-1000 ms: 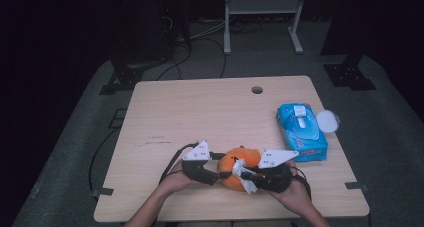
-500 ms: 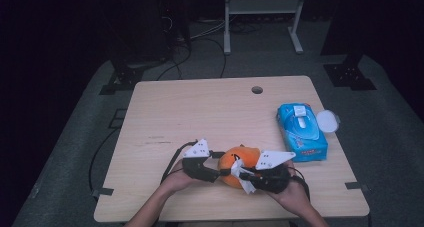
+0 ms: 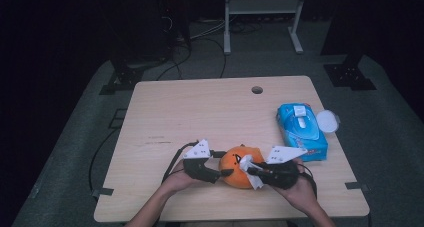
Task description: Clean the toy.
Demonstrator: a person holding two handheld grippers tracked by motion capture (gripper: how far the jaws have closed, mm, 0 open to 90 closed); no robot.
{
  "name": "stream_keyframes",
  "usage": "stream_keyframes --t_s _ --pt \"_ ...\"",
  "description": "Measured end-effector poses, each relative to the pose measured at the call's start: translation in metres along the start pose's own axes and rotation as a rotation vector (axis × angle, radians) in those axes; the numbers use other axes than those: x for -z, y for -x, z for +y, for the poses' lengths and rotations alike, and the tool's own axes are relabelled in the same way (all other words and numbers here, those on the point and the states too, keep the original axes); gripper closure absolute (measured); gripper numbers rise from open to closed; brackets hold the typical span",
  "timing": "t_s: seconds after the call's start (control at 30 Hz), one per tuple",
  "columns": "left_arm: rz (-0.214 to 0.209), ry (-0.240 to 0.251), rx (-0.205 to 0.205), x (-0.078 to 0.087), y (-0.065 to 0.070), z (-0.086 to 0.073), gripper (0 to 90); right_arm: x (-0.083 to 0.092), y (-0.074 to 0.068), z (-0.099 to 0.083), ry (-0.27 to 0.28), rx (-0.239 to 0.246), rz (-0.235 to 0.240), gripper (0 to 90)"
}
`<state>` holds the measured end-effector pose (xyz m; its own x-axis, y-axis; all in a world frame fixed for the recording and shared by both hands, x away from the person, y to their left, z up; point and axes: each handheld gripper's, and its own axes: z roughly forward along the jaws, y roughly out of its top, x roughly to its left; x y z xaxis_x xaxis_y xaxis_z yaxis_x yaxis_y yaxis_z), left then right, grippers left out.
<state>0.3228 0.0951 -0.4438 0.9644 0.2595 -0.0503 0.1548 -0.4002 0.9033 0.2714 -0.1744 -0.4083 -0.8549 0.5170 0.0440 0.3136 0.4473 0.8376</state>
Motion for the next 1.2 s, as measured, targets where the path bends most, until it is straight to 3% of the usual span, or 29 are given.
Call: stream_keyframes --t_s 0.1,0.2,0.27,0.43,0.47,0.53,0.57,0.6,0.63,0.7,0.77,0.8,0.83,0.87,0.9,0.93,1.0,1.1,1.13,1.17,1.2 --pt "0.006 0.005 0.009 0.003 -0.002 -0.002 32.3 -0.002 0.002 0.003 0.002 0.007 -0.015 80.6" --pt "0.030 -0.001 0.057 0.001 -0.002 -0.001 16.4 0.003 0.012 -0.001 0.004 -0.029 -0.036 80.6" --pt "0.030 -0.002 0.071 -0.003 -0.002 -0.002 13.3 0.006 0.017 -0.003 0.010 -0.057 -0.036 80.6" --pt "0.016 0.011 0.071 -0.007 0.000 -0.005 29.0 0.004 0.010 0.001 0.018 -0.046 -0.029 80.7" --pt "0.031 0.013 0.013 -0.008 0.005 -0.002 31.4 -0.002 0.004 0.007 0.029 -0.038 0.008 80.7" --pt "0.033 -0.001 -0.048 -0.009 0.012 0.002 34.4 -0.007 -0.002 0.012 0.028 -0.016 0.026 80.7" --pt "0.033 -0.001 -0.048 -0.009 0.012 0.002 34.7 -0.007 -0.002 0.012 0.028 -0.016 0.026 80.7" --pt "0.029 -0.007 -0.084 -0.009 0.015 0.002 35.0 -0.011 -0.006 0.017 0.028 0.009 0.025 80.7" --pt "0.021 -0.009 -0.093 -0.008 0.015 0.002 35.1 -0.010 -0.005 0.018 0.027 0.011 0.018 80.6" --pt "0.012 -0.015 -0.100 -0.007 0.015 0.000 35.1 -0.005 0.001 0.020 0.029 0.011 -0.022 80.6" --pt "0.011 -0.016 -0.094 -0.007 0.014 -0.001 34.0 0.001 0.014 0.016 0.022 -0.002 -0.082 80.7" --pt "0.008 -0.015 -0.052 -0.006 0.012 -0.001 30.1 0.004 0.020 0.012 0.018 -0.025 -0.104 80.7" --pt "0.008 -0.015 -0.052 -0.006 0.012 -0.001 25.0 0.006 0.027 0.007 0.009 -0.047 -0.116 80.6" --pt "-0.025 -0.004 0.026 -0.007 0.010 -0.001 20.1 0.007 0.032 0.001 -0.004 -0.063 -0.119 80.7" --pt "-0.025 -0.004 0.026 -0.007 0.010 -0.001 17.3 0.007 0.032 0.001 -0.004 -0.063 -0.119 80.7" --pt "-0.020 0.001 0.065 -0.010 0.010 0.000 15.7 0.009 0.031 -0.004 -0.020 -0.075 -0.109 80.8" --pt "-0.008 -0.024 0.080 -0.014 0.011 0.000 13.7 0.009 0.025 -0.005 -0.030 -0.057 -0.099 80.8" --pt "-0.003 -0.022 0.074 -0.016 0.012 -0.001 23.5 0.009 0.017 -0.004 -0.038 -0.039 -0.094 81.0" --pt "0.014 -0.024 0.033 -0.013 0.014 0.001 27.3 0.009 0.013 -0.002 -0.033 -0.023 -0.087 81.1" --pt "0.014 -0.024 0.033 -0.013 0.014 0.001 31.3 0.009 0.010 0.000 -0.027 -0.020 -0.079 81.2" --pt "0.021 -0.020 -0.010 -0.011 0.016 0.004 33.6 0.009 0.008 0.002 -0.019 -0.019 -0.066 81.2"
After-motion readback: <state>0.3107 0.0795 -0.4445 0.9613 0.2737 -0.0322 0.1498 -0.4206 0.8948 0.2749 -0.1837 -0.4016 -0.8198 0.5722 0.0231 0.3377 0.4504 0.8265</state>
